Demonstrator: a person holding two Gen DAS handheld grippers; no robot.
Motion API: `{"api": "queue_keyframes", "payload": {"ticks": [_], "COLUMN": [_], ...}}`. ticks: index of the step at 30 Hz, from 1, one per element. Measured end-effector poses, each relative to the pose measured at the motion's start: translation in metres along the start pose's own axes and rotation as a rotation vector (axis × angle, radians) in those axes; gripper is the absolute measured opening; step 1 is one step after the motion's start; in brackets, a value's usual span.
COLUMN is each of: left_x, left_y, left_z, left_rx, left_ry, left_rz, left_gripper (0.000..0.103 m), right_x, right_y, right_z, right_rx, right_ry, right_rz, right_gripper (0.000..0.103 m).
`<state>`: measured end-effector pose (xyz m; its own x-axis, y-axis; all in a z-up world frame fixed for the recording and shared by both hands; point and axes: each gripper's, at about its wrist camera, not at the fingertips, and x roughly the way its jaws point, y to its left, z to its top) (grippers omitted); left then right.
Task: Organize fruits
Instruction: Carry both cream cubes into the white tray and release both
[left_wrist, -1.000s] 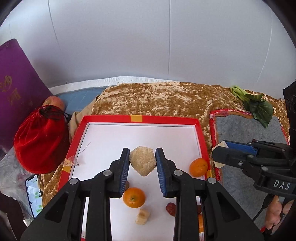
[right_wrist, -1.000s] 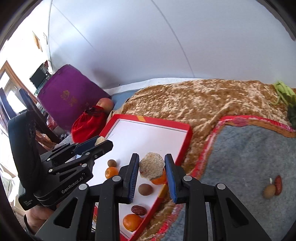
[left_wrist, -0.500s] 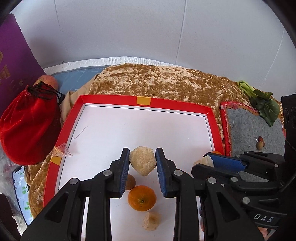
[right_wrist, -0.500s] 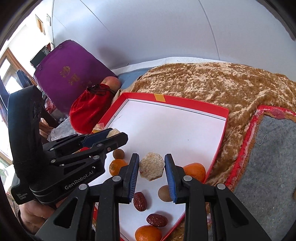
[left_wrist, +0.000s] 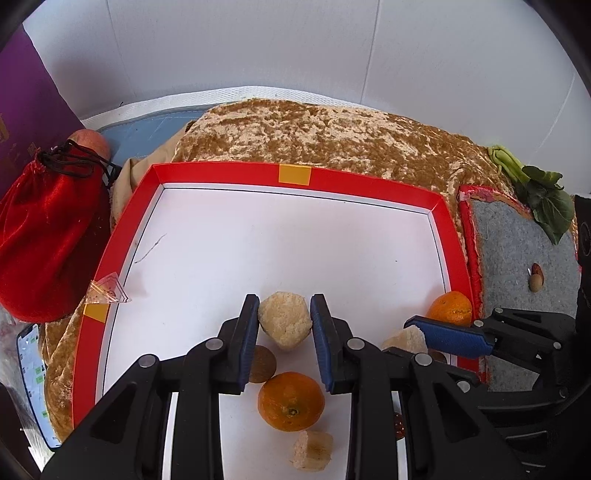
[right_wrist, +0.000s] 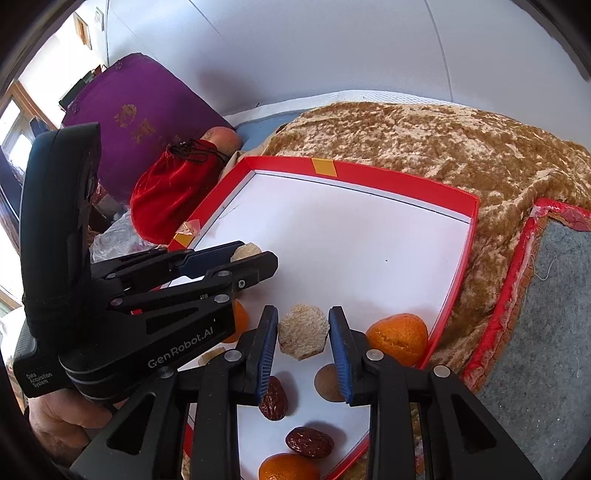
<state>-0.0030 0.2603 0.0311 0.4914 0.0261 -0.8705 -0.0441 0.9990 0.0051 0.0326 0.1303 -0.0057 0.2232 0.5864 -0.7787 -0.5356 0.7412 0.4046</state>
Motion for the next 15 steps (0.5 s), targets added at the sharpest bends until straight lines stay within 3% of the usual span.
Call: {"api": "queue_keyframes", "payload": {"ticks": [6, 10, 12, 15], "left_x": [0.002, -0.008, -0.015, -0.03], "left_y": [0.0, -0.001, -0.003, -0.012], "left_z": [-0.001, 0.004, 0.007, 0.012], "left_rx": [-0.015, -0.027, -0.028, -0.012], "left_ry": [0.012, -0.026, -0.06, -0.133], "left_rz": [0.012, 0.023, 0.047, 0.081], "left_gripper": [0.026, 0.027, 0.034, 0.053], "right_x": [0.0, -0.008, -0.015, -0.034], "right_y": [0.004, 0.007, 0.008, 0.004], "right_z": [-0.001, -0.001, 0.0, 0.002], "right_rx": [-0.018, -0.033, -0.037, -0.035], "right_ry": [-0.002, -0.015, -0.026, -0.058], "right_rz": [-0.013, -0.029, -0.029, -0.024], "right_gripper": [0.032, 0.032, 0.032, 0.033]}}
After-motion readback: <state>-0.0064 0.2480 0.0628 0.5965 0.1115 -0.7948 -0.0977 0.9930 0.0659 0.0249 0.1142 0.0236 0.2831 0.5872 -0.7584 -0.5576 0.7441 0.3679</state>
